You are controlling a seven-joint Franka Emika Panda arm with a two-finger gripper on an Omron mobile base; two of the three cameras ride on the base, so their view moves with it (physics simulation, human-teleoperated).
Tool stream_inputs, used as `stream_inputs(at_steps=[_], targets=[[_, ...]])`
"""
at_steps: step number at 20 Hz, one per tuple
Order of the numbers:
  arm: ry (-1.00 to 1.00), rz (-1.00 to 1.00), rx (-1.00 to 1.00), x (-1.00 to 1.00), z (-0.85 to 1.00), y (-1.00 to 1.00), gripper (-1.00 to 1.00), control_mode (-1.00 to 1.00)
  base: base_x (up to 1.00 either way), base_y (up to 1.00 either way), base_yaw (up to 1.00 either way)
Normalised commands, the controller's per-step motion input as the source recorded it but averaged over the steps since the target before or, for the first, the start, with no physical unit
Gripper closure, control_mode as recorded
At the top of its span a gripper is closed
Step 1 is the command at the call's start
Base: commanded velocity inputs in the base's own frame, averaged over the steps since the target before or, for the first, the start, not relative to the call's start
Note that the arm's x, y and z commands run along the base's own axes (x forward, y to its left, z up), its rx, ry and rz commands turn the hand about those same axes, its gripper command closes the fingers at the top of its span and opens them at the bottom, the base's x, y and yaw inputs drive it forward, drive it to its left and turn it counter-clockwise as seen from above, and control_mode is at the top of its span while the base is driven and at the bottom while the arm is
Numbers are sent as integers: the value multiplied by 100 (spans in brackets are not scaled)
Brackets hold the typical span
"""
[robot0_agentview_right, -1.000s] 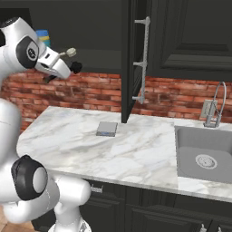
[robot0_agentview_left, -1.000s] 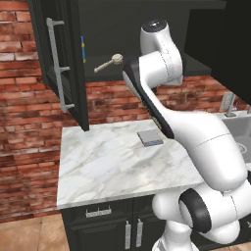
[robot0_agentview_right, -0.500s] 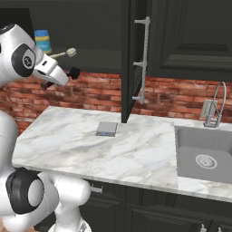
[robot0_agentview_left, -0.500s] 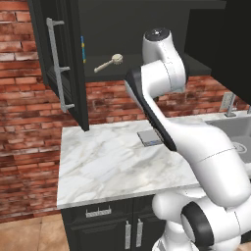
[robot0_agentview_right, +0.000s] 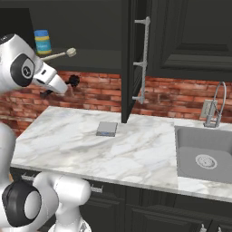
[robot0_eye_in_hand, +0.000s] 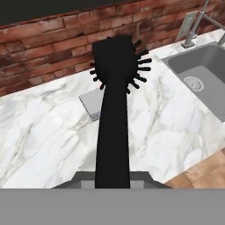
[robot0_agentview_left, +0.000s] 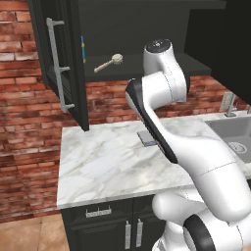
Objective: Pick the dish brush and dish brush from the cabinet and place them on the counter.
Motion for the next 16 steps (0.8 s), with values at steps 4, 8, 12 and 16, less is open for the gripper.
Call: stream_inputs(at_steps=[4, 8, 12, 16], targets=[[0, 0, 0, -15, -27, 0, 100, -100, 0, 0, 0], [-1, 0, 0, -15, -28, -2, 100, -100, 0, 0, 0], [-1, 0, 0, -14, -30, -5, 100, -100, 0, 0, 0], [-3, -1, 0, -6, -33, -10, 100, -100, 0, 0, 0]])
